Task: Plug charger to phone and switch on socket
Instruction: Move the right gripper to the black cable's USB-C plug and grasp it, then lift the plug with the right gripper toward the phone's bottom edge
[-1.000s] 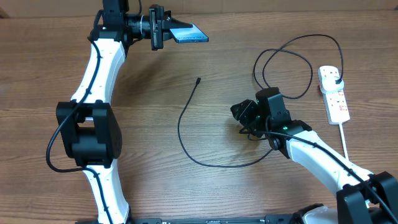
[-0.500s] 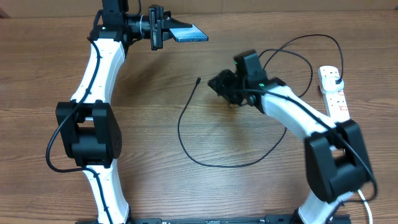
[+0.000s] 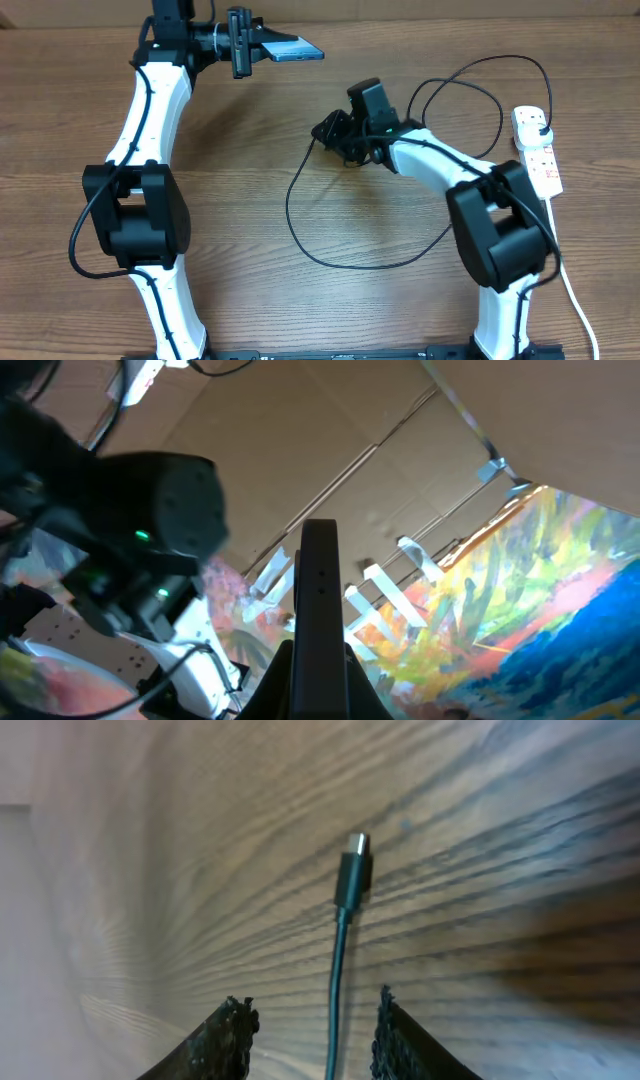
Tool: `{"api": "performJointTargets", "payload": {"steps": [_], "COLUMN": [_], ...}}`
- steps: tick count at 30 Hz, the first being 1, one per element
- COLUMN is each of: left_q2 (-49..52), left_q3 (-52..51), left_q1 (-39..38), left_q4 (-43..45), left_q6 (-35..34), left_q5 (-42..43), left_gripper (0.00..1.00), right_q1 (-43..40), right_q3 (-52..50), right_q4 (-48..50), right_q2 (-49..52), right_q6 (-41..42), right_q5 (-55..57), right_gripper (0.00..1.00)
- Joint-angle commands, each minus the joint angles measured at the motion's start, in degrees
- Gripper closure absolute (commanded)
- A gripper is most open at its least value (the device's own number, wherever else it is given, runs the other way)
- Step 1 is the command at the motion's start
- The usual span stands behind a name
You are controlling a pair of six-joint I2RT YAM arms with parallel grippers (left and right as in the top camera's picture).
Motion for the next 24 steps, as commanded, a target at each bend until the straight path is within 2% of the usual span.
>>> {"api": "performJointTargets", "payload": {"steps": [1, 10, 21, 24], "left_q2": [-0.3, -0.3, -0.3, -0.3], "left_q3": [1.1, 1.1, 1.1, 1.1], "left_q1": [0.4, 0.4, 0.3, 0.3], "left_q4": [0.1, 0.1, 0.1, 0.1], "left_q6": [-1.2, -0.9, 0.5, 1.5], "left_q5": [2.1, 2.1, 2.1, 2.1], "left_gripper": [0.96, 0.96, 0.96, 0.96], "right_q1": [1.4, 2.4, 2.4, 2.4], "right_q3": [1.4, 1.4, 1.4, 1.4], "right_q4": [2.4, 6.8, 8.3, 8.3], "right_q2": [2.1, 5.7, 8.8, 9.6], "right_q6": [1.2, 7.2, 8.5, 8.5], "right_q5": [0.1, 0.7, 4.9, 5.9], "right_gripper": [0.59, 0.62, 0.63, 0.70]}}
